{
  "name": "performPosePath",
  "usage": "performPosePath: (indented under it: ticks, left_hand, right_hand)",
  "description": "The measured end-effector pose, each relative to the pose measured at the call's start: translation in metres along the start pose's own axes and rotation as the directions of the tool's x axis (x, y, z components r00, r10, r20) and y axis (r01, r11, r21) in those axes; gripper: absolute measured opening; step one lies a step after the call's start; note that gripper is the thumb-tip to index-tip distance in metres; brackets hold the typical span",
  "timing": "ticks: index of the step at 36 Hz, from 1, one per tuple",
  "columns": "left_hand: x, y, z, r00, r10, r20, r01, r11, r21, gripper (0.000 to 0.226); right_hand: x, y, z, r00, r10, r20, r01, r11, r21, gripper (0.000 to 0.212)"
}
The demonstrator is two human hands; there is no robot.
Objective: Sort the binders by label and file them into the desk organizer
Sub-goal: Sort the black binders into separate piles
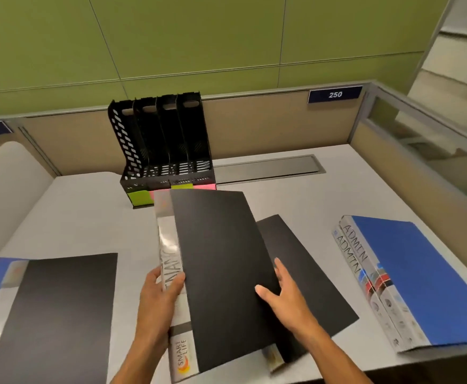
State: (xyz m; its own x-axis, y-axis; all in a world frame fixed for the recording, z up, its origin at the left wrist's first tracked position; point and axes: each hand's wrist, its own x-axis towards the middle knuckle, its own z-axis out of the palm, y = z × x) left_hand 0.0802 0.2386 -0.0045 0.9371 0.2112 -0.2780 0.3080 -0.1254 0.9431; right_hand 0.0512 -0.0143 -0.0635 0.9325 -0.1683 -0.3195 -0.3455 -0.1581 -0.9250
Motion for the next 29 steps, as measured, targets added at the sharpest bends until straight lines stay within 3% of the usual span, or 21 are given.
performPosePath:
  ticks: [8,12,15,18,21,23,29]
  left_hand:
    - [-0.004,-0.034,0.107,0.995,-0.055,0.087,0.055,0.998,0.002,0.028]
    - [-0.009,-0.047,0.141,0.991,-0.104,0.087,0.094,0.989,0.116,0.034]
    - [-0.007,-0.057,0.157,0.991,-0.134,-0.006,0.128,0.927,0.353,0.043]
    - [-0.009,-0.065,0.166,0.990,-0.138,-0.038,0.141,0.894,0.424,0.042]
    - [-0.011,-0.073,0.171,0.992,-0.124,-0.019,0.121,0.909,0.400,0.049]
    - [-0.012,-0.074,0.172,0.990,-0.139,-0.029,0.139,0.902,0.410,0.057]
    - [-0.008,-0.071,0.163,0.996,-0.093,0.019,0.075,0.897,0.435,0.049]
  right_hand:
    - [0.022,0.017,-0.086,0.986,0.039,-0.165,-0.059,0.992,-0.115,0.076]
    - [0.034,0.030,-0.105,0.972,0.062,-0.228,-0.113,0.969,-0.221,0.065]
    - [0.040,0.039,-0.112,0.967,0.116,-0.226,-0.181,0.938,-0.294,0.062]
    - [0.044,0.049,-0.113,0.964,0.161,-0.212,-0.243,0.856,-0.457,0.071]
    - [0.045,0.053,-0.110,0.969,0.098,-0.227,-0.224,0.734,-0.641,0.079]
    - [0.046,0.054,-0.106,0.972,0.057,-0.229,-0.206,0.681,-0.703,0.080]
    - [0.048,0.051,-0.100,0.976,0.065,-0.206,-0.205,0.591,-0.781,0.086]
